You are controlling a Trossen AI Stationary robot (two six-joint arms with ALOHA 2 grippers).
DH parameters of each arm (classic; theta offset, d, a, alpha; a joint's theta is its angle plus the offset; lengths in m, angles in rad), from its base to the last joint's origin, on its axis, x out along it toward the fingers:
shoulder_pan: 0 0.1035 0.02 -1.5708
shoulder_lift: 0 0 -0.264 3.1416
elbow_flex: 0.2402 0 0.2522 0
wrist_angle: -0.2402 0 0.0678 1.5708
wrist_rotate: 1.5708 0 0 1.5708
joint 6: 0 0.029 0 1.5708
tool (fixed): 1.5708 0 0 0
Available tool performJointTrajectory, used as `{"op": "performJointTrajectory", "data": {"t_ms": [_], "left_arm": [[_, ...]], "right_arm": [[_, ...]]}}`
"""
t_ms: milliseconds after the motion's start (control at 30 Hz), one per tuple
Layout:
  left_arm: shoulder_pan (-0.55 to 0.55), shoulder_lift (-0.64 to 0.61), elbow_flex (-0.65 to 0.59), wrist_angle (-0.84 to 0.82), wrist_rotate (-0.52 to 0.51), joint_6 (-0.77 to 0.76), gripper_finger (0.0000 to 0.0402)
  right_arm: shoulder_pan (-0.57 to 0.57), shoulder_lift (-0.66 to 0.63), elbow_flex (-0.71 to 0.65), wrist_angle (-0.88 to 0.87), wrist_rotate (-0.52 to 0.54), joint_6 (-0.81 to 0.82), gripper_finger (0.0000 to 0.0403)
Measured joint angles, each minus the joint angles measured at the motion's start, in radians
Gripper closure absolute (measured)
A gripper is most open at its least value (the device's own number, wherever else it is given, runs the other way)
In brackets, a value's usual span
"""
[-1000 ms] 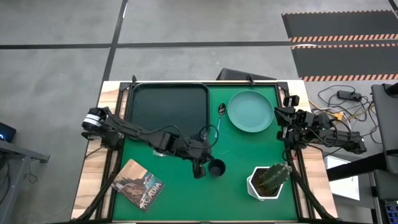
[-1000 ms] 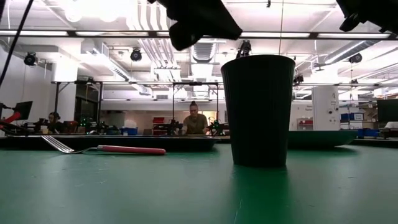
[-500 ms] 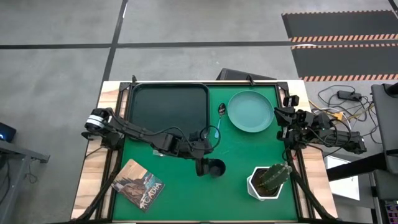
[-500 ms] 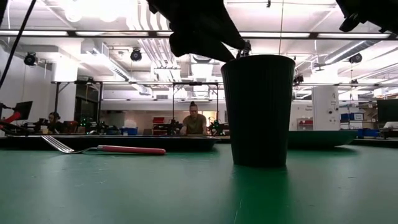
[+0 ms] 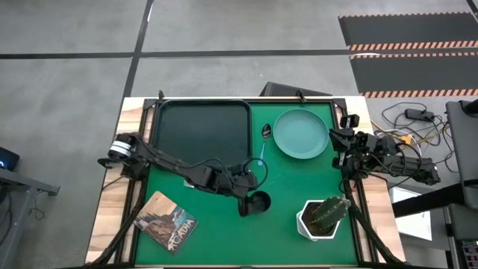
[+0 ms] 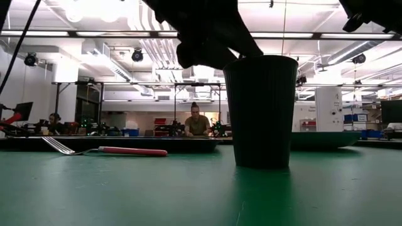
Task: Pick and place plate/cup/fork/spoon on tray
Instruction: Put the black cup on the black serving tray
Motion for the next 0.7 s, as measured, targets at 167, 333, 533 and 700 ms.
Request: {"op": "performJointTrajectory", "data": {"t_ms": [167, 333, 533, 700], "left_arm": [[-0.006, 0.004, 0.000, -0.001, 0.001, 0.000, 0.0192], [-0.005, 0.010, -0.013, -0.007, 0.001, -0.003, 0.0206], [-0.006, 0.032, -0.012, -0.006, 0.005, -0.027, 0.0241], [-0.006, 0.046, -0.010, -0.010, 0.020, -0.028, 0.0277]], "right_arm": [[0.000, 0.000, 0.000, 0.000, 0.000, 0.000, 0.0371], [0.000, 0.000, 0.000, 0.000, 0.000, 0.000, 0.0371], [0.000, 0.000, 0.000, 0.000, -0.001, 0.000, 0.0371], [0.000, 0.000, 0.000, -0.002, -0.001, 0.000, 0.0371]]}}
